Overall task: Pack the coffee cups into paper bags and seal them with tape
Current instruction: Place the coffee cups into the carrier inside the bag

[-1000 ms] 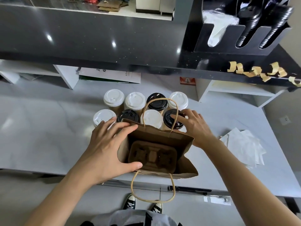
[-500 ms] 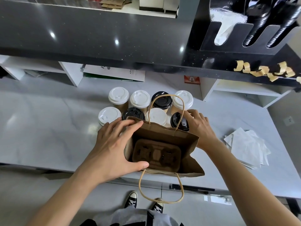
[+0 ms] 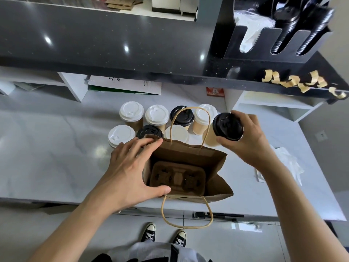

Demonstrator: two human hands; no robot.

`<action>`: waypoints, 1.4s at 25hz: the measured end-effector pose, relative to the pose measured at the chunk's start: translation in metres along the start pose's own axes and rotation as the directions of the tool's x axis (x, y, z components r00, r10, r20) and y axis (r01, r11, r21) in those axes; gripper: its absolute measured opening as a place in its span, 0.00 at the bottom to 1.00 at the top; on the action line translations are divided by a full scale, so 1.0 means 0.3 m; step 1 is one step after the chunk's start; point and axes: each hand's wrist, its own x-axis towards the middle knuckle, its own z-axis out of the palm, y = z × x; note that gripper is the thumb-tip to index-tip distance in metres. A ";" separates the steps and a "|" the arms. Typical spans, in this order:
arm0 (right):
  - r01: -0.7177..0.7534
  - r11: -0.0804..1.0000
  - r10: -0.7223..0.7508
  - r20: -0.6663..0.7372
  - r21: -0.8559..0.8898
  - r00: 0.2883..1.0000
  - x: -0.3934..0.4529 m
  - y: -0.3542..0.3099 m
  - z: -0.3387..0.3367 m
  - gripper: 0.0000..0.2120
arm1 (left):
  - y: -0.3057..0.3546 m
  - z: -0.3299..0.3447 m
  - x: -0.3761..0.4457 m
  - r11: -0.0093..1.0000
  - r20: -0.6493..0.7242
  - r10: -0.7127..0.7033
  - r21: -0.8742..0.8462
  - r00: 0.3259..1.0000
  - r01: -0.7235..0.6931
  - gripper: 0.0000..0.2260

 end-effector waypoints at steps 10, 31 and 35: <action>0.286 0.822 -0.140 -0.312 0.492 0.940 -0.092 -0.257 -0.258 0.34 | 0.000 0.002 0.011 0.999 0.011 -0.002 0.033 1.000 0.002 0.53; 0.366 0.929 -0.351 0.433 0.051 0.830 -0.177 -0.322 0.081 0.40 | 0.000 0.013 0.024 0.997 -0.018 0.005 -0.076 1.000 -0.007 0.56; 0.499 0.866 -0.423 0.474 -0.040 0.772 -0.148 -0.309 0.188 0.41 | 0.005 0.011 0.021 0.997 -0.030 0.008 -0.075 1.000 -0.010 0.57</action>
